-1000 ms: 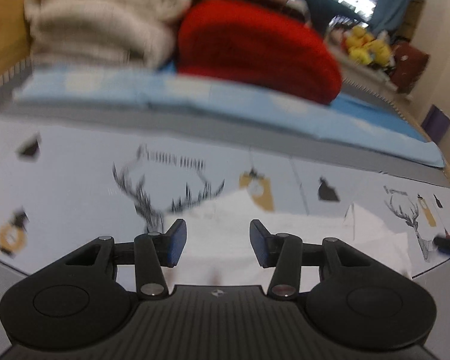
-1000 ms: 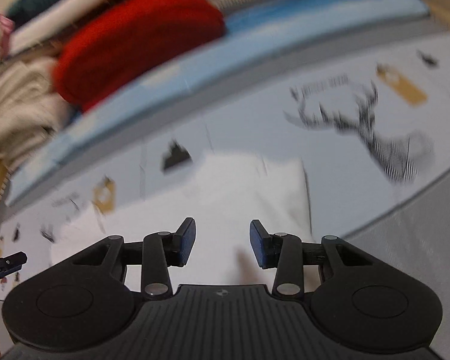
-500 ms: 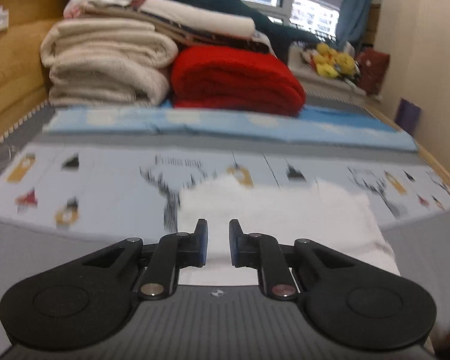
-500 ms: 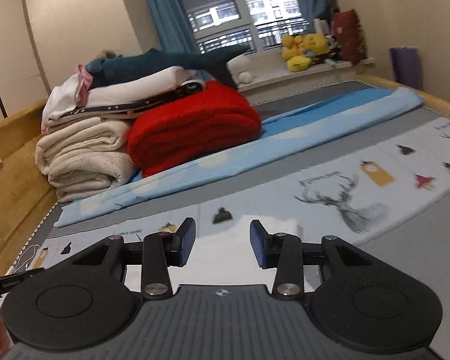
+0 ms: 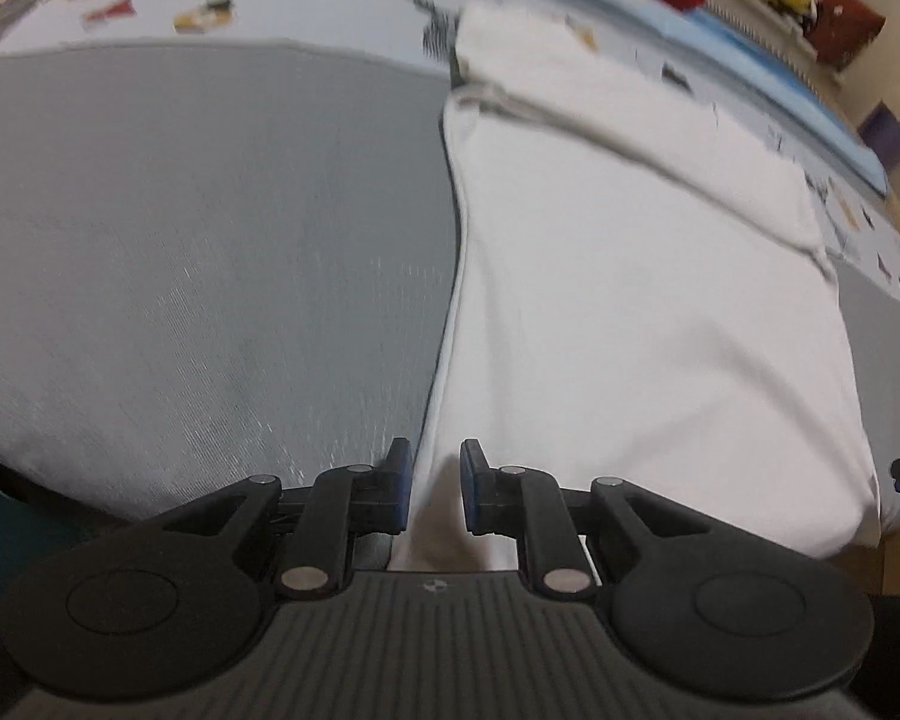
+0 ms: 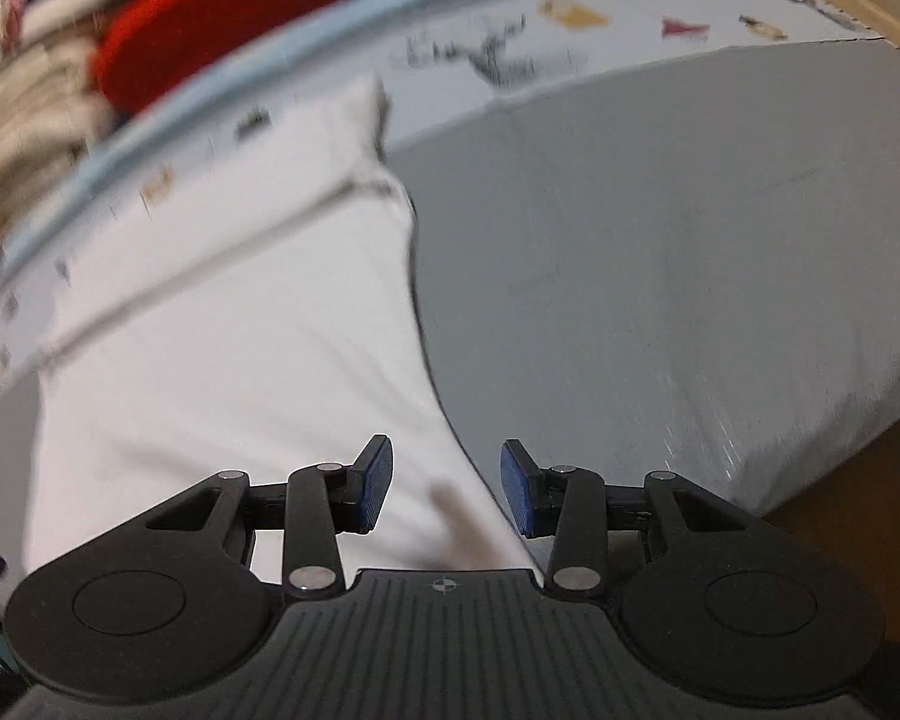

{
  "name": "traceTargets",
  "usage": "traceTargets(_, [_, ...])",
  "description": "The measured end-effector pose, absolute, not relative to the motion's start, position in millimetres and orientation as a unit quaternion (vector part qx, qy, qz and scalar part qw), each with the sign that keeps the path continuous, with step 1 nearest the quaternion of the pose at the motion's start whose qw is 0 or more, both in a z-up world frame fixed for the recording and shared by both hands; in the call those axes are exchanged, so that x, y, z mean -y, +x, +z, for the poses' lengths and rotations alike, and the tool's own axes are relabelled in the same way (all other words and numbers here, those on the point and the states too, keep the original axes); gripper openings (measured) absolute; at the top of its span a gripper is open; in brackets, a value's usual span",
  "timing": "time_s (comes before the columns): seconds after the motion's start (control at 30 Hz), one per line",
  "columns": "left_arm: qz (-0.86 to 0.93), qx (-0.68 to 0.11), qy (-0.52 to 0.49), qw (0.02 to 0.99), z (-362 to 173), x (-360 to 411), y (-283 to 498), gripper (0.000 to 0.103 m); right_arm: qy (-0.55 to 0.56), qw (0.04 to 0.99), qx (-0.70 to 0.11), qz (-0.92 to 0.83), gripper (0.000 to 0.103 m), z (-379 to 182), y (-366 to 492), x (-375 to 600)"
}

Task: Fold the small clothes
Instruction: 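Pinch the white shirt hem with both tools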

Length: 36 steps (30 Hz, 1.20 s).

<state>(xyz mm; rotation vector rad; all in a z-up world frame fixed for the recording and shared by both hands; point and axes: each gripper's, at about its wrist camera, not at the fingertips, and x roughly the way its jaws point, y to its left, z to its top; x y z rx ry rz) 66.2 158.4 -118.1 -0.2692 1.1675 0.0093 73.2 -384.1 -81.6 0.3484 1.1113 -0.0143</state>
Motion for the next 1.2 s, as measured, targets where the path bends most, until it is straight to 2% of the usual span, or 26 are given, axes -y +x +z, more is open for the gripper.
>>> traceTargets(0.17, [0.009,-0.569,-0.119,0.813,-129.7,-162.9,64.9,0.02,0.127,0.809,-0.573,-0.018,0.042,-107.0,74.3,370.2])
traceTargets(0.37, [0.001,-0.568,-0.102,0.816,-130.5,-158.0,62.0,0.02,0.088,0.821,-0.565,-0.011,0.043,-113.1,75.8,352.7])
traceTargets(0.4, [-0.002,-0.568,-0.096,0.817,-131.0,-155.9,61.5,0.02,0.089,0.821,-0.564,-0.009,0.039,-112.7,75.2,350.5])
traceTargets(0.43, [-0.005,-0.567,-0.086,0.819,-131.2,-152.5,62.0,0.02,0.092,0.822,-0.562,-0.004,0.03,-111.6,75.6,351.1])
traceTargets(0.5, [-0.01,-0.563,-0.063,0.824,-131.2,-145.3,61.1,0.02,0.097,0.823,-0.559,0.005,0.017,-109.7,76.2,350.1])
traceTargets(0.53, [-0.013,-0.561,-0.054,0.826,-130.5,-143.2,63.0,0.014,0.095,0.824,-0.558,0.008,0.008,-108.1,75.9,349.8])
traceTargets(0.57, [-0.016,-0.558,-0.048,0.828,-128.9,-142.3,63.8,0.006,0.092,0.827,-0.554,0.01,0.007,-107.5,77.5,349.0])
traceTargets(0.63, [-0.012,-0.548,-0.047,0.835,-121.7,-146.6,58.6,0.005,0.092,0.834,-0.543,0.01,0.005,-102.2,75.4,352.0])
traceTargets(0.77, [-0.008,-0.536,-0.04,0.843,-107.3,-154.6,48.2,0.004,0.131,0.846,-0.517,-0.002,0.004,-84.3,67.4,368.2])
traceTargets(0.9, [0.0,-0.576,-0.046,0.816,-125.5,-156.3,54.2,0.003,0.125,0.816,-0.564,-0.004,0.005,-105.0,71.6,367.7])
traceTargets(0.93, [-0.005,-0.579,-0.063,0.813,-127.9,-158.3,56.2,0.004,0.116,0.811,-0.573,-0.003,0.006,-109.7,72.4,365.0])
traceTargets(1.03, [-0.007,-0.574,-0.09,0.814,-128.2,-160.9,60.3,0.018,0.096,0.817,-0.569,-0.001,0.009,-108.8,74.3,358.2])
traceTargets(1.2, [-0.008,-0.575,-0.085,0.814,-126.0,-159.1,61.3,0.023,0.096,0.814,-0.573,-0.001,0.017,-108.4,70.5,357.6])
